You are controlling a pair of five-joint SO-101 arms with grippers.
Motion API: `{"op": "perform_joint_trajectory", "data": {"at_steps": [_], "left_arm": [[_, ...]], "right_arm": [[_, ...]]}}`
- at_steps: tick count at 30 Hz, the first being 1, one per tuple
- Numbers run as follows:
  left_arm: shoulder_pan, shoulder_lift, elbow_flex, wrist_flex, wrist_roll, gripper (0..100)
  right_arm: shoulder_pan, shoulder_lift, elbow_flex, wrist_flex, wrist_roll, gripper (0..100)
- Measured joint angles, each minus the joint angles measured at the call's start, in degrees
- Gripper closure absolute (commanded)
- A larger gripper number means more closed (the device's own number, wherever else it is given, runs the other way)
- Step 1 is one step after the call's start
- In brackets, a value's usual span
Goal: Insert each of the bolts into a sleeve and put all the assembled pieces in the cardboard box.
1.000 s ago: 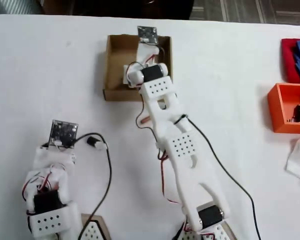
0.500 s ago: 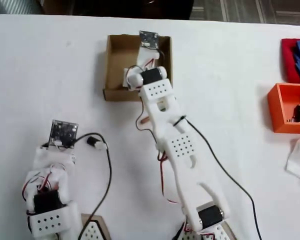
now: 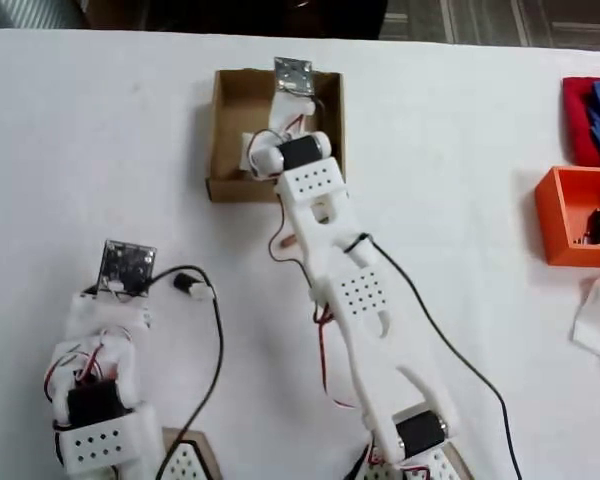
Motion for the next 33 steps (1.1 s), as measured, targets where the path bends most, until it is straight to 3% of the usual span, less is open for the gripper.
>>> {"op": "perform_joint_trajectory", "data": {"at_steps": [6, 12, 17, 22, 28, 33], "left_arm": [[-0.3, 0.0, 0.0, 0.0, -0.1, 97], [-0.4, 0.0, 0.0, 0.0, -0.1, 97], [-3.2, -0.2, 0.0, -0.2, 0.4, 97], [-12.9, -0.2, -2.6, -2.7, 6.7, 97], [-27.2, -0.3, -8.5, -2.6, 12.4, 97], [-36.7, -0.3, -8.4, -2.6, 13.4, 97]], "right_arm": [[0.5, -5.5, -1.0, 2.6, 0.0, 91.5], [0.4, -19.8, -1.1, 14.6, 0.4, 91.4], [-1.8, -25.2, -1.4, 25.9, 11.1, 91.7], [-4.5, -26.5, -1.4, 27.3, 25.1, 91.8], [-10.0, -30.6, 3.4, 27.3, 28.3, 91.6], [-15.6, -41.1, 23.6, 27.3, 28.3, 91.5]]}}
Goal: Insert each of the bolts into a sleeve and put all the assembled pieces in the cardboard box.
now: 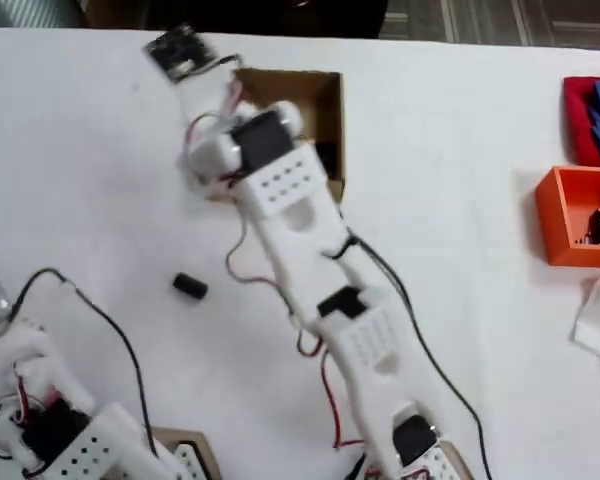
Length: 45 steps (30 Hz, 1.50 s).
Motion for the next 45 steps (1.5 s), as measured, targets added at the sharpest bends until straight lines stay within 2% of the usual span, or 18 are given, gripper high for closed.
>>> {"op": "perform_joint_trajectory", "data": {"at_steps": [5, 10, 16, 30, 45], "left_arm": [[-2.6, 0.0, 0.9, 0.0, 1.7, 97], [-2.6, 0.0, 0.9, 0.0, 3.6, 97], [-2.4, 0.0, 0.9, 0.0, 3.6, 97], [-2.4, 0.0, 0.9, 0.0, 3.6, 97], [-2.3, 0.0, 1.0, 0.0, 3.6, 97]], "right_arm": [[-5.3, -2.0, 22.6, -3.3, 0.1, 91.4], [-7.2, -2.1, 31.5, -10.2, 3.8, 88.5], [-10.3, 1.1, 32.2, -12.8, 5.7, 85.4], [-10.7, 9.3, 32.0, -20.3, 5.8, 85.4], [-10.5, 11.1, 28.1, -19.8, 5.7, 85.1]]}}
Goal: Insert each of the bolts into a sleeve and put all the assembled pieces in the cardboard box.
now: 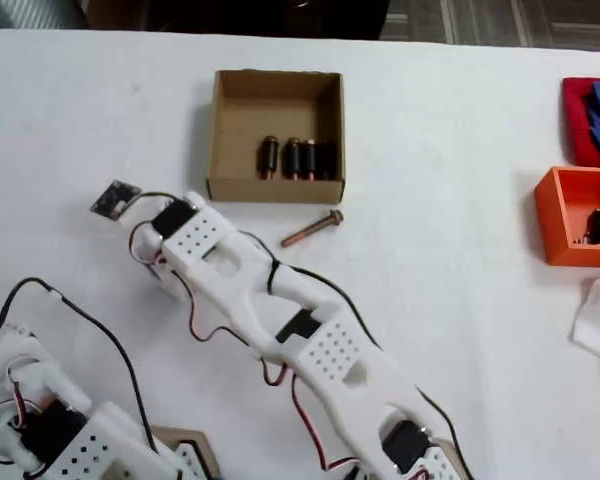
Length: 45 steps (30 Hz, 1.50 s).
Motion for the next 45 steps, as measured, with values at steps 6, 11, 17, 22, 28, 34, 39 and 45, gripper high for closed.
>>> {"op": "perform_joint_trajectory", "data": {"at_steps": [6, 11, 17, 22, 28, 34, 39, 45], "left_arm": [[0.0, 0.0, 0.0, 0.0, 0.0, 97], [0.0, 0.0, 0.0, 0.0, 0.0, 97], [0.0, 0.0, 0.0, 0.0, 0.0, 97], [3.0, 0.0, 0.0, 0.0, -3.7, 97], [17.5, 0.1, 0.0, 0.4, -9.0, 97], [29.9, 0.1, 0.0, 0.3, -11.9, 97], [39.9, 0.1, 0.0, -0.5, -12.0, 95], [47.3, 6.2, -7.0, -0.4, -12.0, 95]], "right_arm": [[0.0, 0.5, -1.1, -0.1, 0.0, 85.2], [0.0, 3.3, -3.9, 1.6, 0.1, 90.5], [1.8, 4.3, -7.3, 5.9, 0.1, 97.5], [6.5, 4.1, -14.9, 14.5, -1.0, 97.7], [17.8, -10.4, -22.8, 19.7, -3.5, 97.8], [25.4, -37.5, -10.7, 19.8, -3.7, 97.8], [34.1, -63.6, 8.3, 19.8, -3.7, 97.8], [42.2, -92.9, 33.9, 17.5, 0.6, 97.8]]}}
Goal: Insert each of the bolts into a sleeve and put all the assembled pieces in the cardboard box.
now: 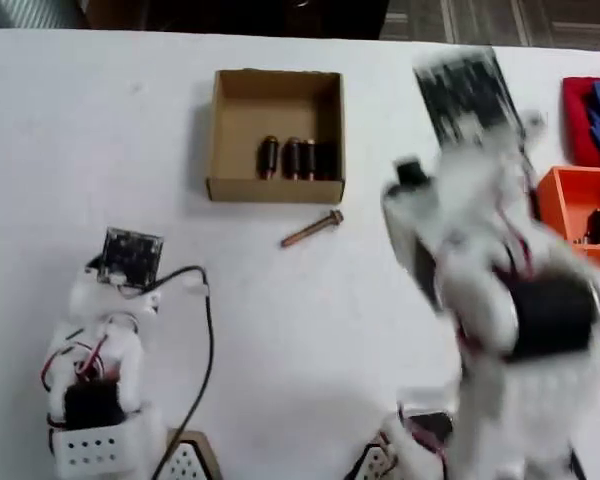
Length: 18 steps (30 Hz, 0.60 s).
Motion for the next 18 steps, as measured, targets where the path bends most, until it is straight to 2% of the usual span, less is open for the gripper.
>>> {"op": "perform_joint_trajectory", "data": {"at_steps": [4, 8, 13, 18], "left_arm": [[1.3, 12.0, -13.3, 0.5, 0.0, 95], [8.9, 30.4, -28.3, 5.3, 0.1, 95], [22.3, 56.6, -46.5, 10.7, 0.0, 94], [29.3, 78.9, -62.3, 11.3, 0.0, 87]], "right_arm": [[6.9, -14.9, 17.4, -5.2, 2.3, 97.8], [11.8, -25.2, 30.7, -8.5, 2.5, 97.8], [15.9, -31.3, 34.5, -9.0, 2.6, 97.8], [21.0, -32.4, 34.5, -9.0, 2.6, 97.8]]}}
